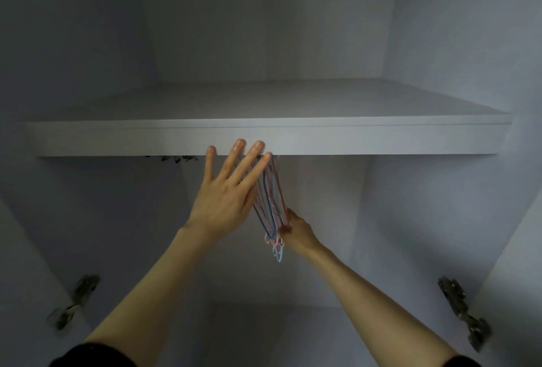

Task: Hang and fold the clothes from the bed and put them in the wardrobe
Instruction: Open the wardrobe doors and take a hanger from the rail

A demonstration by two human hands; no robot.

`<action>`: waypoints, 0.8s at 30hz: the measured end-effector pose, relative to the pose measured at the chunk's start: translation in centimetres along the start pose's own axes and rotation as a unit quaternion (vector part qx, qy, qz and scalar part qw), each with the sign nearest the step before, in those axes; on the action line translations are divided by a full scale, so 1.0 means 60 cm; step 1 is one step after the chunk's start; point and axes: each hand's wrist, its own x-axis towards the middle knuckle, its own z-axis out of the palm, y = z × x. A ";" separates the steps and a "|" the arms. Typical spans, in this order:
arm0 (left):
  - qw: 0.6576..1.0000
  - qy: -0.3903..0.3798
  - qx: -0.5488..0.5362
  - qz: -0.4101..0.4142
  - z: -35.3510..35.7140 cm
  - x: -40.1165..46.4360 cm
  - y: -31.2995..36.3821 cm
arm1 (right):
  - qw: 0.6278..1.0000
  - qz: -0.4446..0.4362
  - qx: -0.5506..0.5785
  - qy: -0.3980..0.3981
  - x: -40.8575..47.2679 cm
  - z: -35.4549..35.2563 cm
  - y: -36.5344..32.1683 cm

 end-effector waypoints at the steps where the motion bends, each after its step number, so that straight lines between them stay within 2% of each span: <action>1: 1.000 -0.003 0.002 -0.006 -0.003 -0.006 -0.010 | 1.000 -0.006 -0.009 -0.015 0.008 0.016 -0.013; 4: 1.000 0.005 0.009 0.002 -0.012 -0.017 -0.030 | 0.997 -0.027 -0.035 -0.061 0.029 0.060 -0.047; 8: 1.000 -0.006 -0.001 0.006 -0.025 -0.018 -0.036 | 0.989 -0.062 -0.007 -0.136 0.044 0.096 -0.076; 12: 0.999 -0.028 -0.035 -0.029 -0.025 -0.026 -0.025 | 0.989 -0.016 0.006 -0.144 0.027 0.089 -0.047; 16: 0.985 -0.043 -0.154 -0.067 -0.010 -0.047 0.009 | 0.992 0.064 0.039 -0.106 -0.022 0.050 0.009; 20: 0.952 -0.073 -0.294 -0.046 0.012 -0.093 0.096 | 0.990 0.126 0.048 -0.033 -0.117 0.004 0.064; 24: 0.898 -0.176 -0.402 -0.025 0.031 -0.142 0.199 | 0.981 0.153 0.078 0.087 -0.257 -0.024 0.119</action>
